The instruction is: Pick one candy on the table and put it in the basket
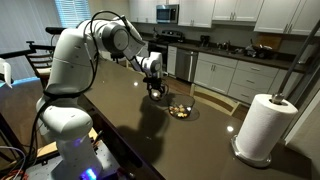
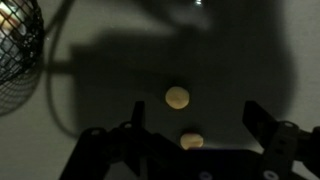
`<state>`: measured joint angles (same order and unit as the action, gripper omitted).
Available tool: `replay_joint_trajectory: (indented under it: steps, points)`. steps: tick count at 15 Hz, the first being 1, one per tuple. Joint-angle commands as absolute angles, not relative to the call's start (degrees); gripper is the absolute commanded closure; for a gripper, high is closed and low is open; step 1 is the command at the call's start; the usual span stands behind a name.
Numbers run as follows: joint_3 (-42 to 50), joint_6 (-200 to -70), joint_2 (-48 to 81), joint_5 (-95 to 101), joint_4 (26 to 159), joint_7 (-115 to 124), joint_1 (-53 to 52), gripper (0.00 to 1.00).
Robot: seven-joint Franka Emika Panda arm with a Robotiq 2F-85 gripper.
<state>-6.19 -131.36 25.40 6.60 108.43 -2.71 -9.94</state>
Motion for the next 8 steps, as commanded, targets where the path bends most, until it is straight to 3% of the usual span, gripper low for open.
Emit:
replay_joint_trajectory:
  steps: [1, 2, 3, 4, 8]
  points:
    - [-7.06, -129.89, 26.50, 4.82, 107.96, -3.63, -9.26, 0.00]
    - [-7.20, -129.74, 26.76, 4.61, 107.98, -3.73, -9.23, 0.00]
    - [-7.36, -129.76, 26.91, 4.49, 108.18, -3.97, -9.19, 0.25]
    - [-7.51, -129.81, 26.93, 4.43, 108.49, -4.09, -9.21, 0.26]
    - [-7.76, -130.36, 27.09, 4.58, 109.51, -3.77, -9.41, 0.53]
